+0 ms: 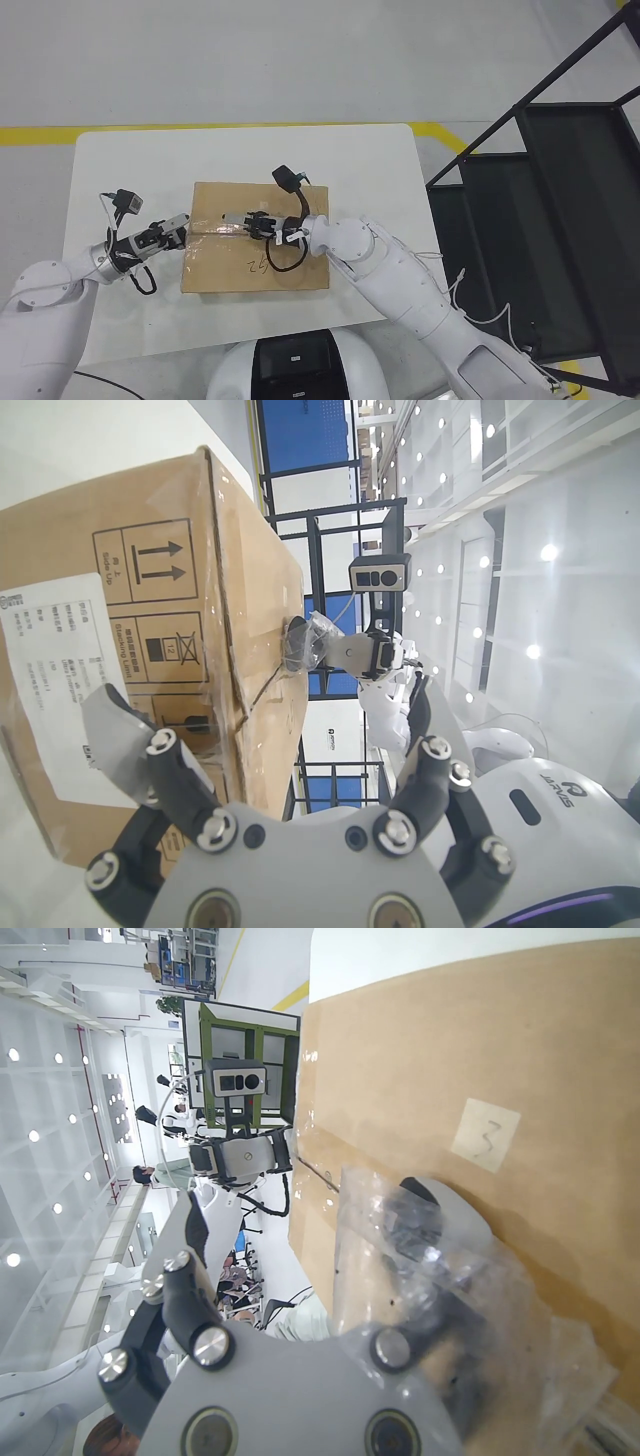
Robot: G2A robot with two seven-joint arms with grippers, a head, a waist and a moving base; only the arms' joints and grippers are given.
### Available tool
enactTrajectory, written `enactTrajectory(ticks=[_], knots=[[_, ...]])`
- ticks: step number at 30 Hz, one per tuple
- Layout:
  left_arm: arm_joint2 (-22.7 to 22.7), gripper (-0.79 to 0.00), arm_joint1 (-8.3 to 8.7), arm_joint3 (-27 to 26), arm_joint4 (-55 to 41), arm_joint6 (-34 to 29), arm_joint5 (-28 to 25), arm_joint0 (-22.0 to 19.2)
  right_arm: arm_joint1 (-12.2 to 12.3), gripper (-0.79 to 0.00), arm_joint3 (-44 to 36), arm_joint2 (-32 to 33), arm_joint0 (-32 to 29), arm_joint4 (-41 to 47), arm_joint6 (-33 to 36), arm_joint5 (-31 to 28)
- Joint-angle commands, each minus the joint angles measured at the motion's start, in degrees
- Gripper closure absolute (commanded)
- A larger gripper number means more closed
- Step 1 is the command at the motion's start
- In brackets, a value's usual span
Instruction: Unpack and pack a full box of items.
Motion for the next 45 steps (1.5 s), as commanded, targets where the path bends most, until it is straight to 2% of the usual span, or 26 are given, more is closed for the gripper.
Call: enactTrajectory(ticks=[1, 7, 22, 27, 37, 45], knots=[[0.2, -0.785, 0.00, 0.0, -0.1, 0.1, 0.1, -0.1, -0.3, -0.785, 0.5, -0.6, 0.7, 0.3, 0.1, -0.2], [0.6, -0.785, 0.02, -0.1, -0.6, 0.6, 0.0, -0.3, -1.3, -0.785, 1.6, -2.8, 3.3, 1.2, -0.7, -1.7], [1.1, -0.785, -0.18, 4.4, -5.4, 1.7, 1.3, -2.9, -4.0, -0.785, 6.5, -8.6, 8.5, 2.8, 0.4, -2.5], [0.6, -0.785, -0.28, 5.3, -8.7, 2.4, 2.1, -2.8, -4.8, -0.785, 7.8, -8.8, 9.9, 3.6, -0.9, -3.6], [-6.7, -0.785, 0.40, 10.8, -17.7, 4.7, 2.7, -1.2, -4.3, -0.785, 6.2, -5.4, 8.5, 3.2, -2.5, -3.4], [-12.4, -0.785, 1.01, 13.6, -22.1, 5.8, 2.6, 0.4, -5.9, -0.785, 10.1, -8.3, 11.3, 5.5, -0.8, -4.0]])
